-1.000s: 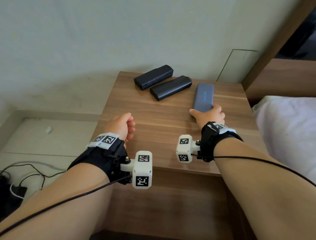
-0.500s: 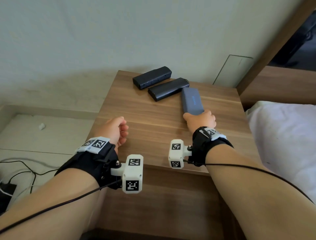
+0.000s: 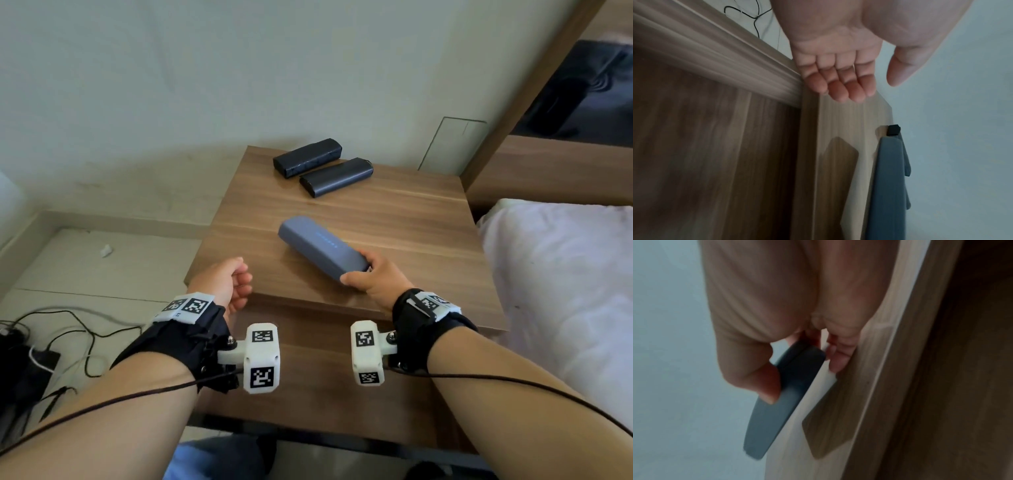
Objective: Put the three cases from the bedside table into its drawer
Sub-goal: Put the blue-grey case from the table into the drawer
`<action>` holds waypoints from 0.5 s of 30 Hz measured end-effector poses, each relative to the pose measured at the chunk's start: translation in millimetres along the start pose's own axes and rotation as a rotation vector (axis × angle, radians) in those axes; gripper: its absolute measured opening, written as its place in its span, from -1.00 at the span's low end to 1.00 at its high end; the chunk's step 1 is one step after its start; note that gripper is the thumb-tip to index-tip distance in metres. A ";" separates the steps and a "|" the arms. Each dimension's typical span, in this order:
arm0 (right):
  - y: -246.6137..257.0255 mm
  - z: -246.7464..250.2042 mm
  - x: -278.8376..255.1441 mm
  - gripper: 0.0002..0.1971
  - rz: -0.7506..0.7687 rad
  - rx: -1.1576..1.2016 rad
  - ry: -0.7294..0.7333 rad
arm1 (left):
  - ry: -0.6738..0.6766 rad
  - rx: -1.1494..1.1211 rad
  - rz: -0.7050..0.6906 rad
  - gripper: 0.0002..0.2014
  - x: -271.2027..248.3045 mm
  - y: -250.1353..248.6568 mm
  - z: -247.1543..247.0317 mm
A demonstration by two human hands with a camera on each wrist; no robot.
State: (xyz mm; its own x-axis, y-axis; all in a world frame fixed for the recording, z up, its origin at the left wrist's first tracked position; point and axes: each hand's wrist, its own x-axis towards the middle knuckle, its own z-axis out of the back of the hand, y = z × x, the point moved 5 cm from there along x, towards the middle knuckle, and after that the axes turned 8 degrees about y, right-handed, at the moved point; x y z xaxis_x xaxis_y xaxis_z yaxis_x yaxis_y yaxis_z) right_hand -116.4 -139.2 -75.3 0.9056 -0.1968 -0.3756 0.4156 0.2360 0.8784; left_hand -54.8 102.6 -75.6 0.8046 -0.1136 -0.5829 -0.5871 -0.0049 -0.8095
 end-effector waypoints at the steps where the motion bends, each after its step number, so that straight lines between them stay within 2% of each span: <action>1: -1.4 -5.3 -4.9 -0.40 0.004 0.024 0.043 | 0.005 -0.002 0.012 -0.78 -4.6 4.5 0.8; 5: -9.5 -21.4 -18.3 -0.31 0.024 0.040 0.122 | 0.002 -0.016 0.038 -0.80 -17.8 19.2 6.5; 7: -10.9 -29.2 -25.1 -0.40 0.026 0.032 0.185 | 0.011 -0.027 0.042 -0.82 -19.9 24.6 8.2; 10: -14.4 -40.4 -34.5 -0.43 0.006 -0.045 0.303 | 0.015 -0.064 0.072 -0.80 -23.5 38.2 12.1; 13: -19.4 -47.8 -40.1 -0.28 -0.010 -0.155 0.390 | -0.005 -0.106 0.101 -0.74 -28.0 53.0 20.9; 15: -23.4 -55.1 -45.5 -0.33 -0.030 -0.193 0.440 | -0.020 -0.105 0.142 -0.71 -28.4 63.5 28.0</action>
State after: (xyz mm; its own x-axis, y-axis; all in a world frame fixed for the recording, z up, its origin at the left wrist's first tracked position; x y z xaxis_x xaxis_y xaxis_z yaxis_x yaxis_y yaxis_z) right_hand -162.6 -83.4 -95.0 0.8255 0.2053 -0.5258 0.4122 0.4171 0.8100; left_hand -112.5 133.2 -112.5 0.7142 -0.1005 -0.6927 -0.7000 -0.0938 -0.7080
